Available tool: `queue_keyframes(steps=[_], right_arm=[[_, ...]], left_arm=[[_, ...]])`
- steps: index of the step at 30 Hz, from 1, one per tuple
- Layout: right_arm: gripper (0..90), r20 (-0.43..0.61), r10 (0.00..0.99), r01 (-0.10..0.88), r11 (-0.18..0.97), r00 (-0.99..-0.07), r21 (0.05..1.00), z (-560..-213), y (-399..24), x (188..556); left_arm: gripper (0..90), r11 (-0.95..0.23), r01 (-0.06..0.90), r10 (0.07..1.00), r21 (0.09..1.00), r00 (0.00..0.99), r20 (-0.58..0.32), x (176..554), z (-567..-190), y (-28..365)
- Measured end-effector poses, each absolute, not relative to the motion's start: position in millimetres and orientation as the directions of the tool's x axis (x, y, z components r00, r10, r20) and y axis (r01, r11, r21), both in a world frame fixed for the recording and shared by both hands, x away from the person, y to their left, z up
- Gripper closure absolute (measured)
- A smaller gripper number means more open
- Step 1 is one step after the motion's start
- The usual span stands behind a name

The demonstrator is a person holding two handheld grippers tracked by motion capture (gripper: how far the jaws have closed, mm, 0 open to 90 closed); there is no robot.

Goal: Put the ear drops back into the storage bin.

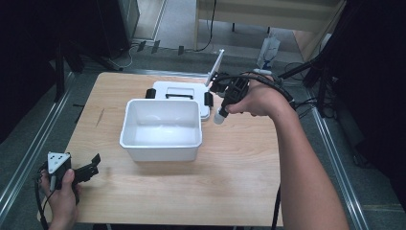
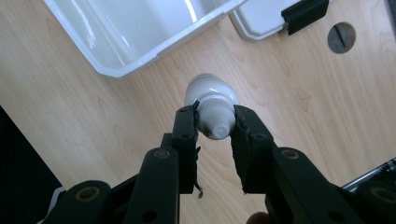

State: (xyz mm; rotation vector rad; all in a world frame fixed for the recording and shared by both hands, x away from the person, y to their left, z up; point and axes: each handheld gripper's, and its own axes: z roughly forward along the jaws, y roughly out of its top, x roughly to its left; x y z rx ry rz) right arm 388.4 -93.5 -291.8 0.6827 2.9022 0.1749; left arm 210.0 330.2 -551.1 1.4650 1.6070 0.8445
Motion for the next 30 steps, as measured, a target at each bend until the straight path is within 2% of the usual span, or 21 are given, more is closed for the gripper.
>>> queue_keyframes(steps=[15,30], right_arm=[[72.5,-0.137,0.389,0.367,0.917,-0.911,0.158,-277,-54,389],[72.5,-0.113,0.327,0.310,0.940,-0.938,0.144,-298,-21,393]], left_arm=[[0.3,0.110,0.471,0.993,0.875,-0.025,-0.112,210,-551,330],[0.3,0.117,0.471,0.993,0.874,-0.025,-0.119,211,-551,330]])
